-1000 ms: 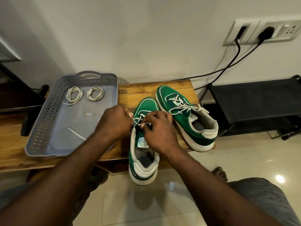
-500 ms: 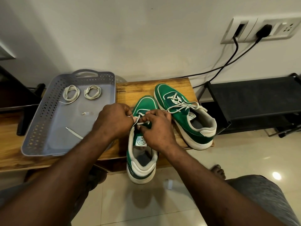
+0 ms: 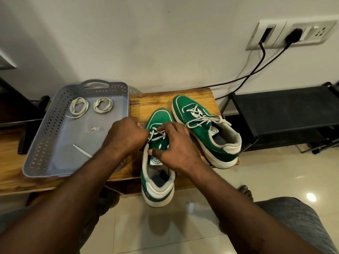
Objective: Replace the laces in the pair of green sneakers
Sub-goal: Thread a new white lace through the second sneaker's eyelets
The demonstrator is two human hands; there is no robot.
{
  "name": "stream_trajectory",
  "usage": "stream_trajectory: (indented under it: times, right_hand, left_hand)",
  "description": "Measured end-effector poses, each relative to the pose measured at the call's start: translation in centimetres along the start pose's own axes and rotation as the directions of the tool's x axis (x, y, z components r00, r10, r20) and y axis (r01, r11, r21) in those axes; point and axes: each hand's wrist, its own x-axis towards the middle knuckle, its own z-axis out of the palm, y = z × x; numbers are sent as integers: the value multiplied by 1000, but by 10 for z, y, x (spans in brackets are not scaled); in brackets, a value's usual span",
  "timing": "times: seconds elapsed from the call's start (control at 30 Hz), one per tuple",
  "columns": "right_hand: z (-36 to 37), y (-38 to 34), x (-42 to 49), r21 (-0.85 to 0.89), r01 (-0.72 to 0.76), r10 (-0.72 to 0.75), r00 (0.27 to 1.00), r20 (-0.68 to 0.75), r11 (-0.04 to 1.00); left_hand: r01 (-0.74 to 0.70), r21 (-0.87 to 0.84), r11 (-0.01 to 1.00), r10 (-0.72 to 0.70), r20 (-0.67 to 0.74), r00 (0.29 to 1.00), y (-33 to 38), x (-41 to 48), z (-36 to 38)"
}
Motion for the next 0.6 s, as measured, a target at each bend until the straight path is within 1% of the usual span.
stream_trajectory:
  times: [0.1,0.17,0.23,0.27,0.37,0.47,0.57,0.6]
  right_hand:
    - [-5,4,-8,-50,7,-7,1000,12,999]
    - [-7,4,-14,-82,8,-12,999,-45,997]
    - [-8,4,-20,-120,12,-23,995,-97,993]
    - [-9,3,-22,-138,16,-32,993,-114,990]
    - [-9,2,-26,-201,40,-67,989,-128,979]
    - [-8,1,-29,-220,44,-76,987,-140,975]
    - [-7,2,-29,-214,57,-90,985,-150,975]
    - [-8,3,-29,-207,54,-87,984,-153,977]
  left_hand:
    - [-71,-10,997,71,21,997,-1,5,1]
    - [-115,100,988,109,59,992,-1,9,2]
    - [-116,199,973,94,115,989,1,10,5]
    - [-102,212,972,74,137,988,1,10,6]
    - [-39,178,983,17,123,992,1,10,9]
    - [-12,131,991,0,95,995,4,11,8]
    - [26,32,999,-29,99,995,8,14,3]
    - [50,-34,998,-45,116,992,11,15,0]
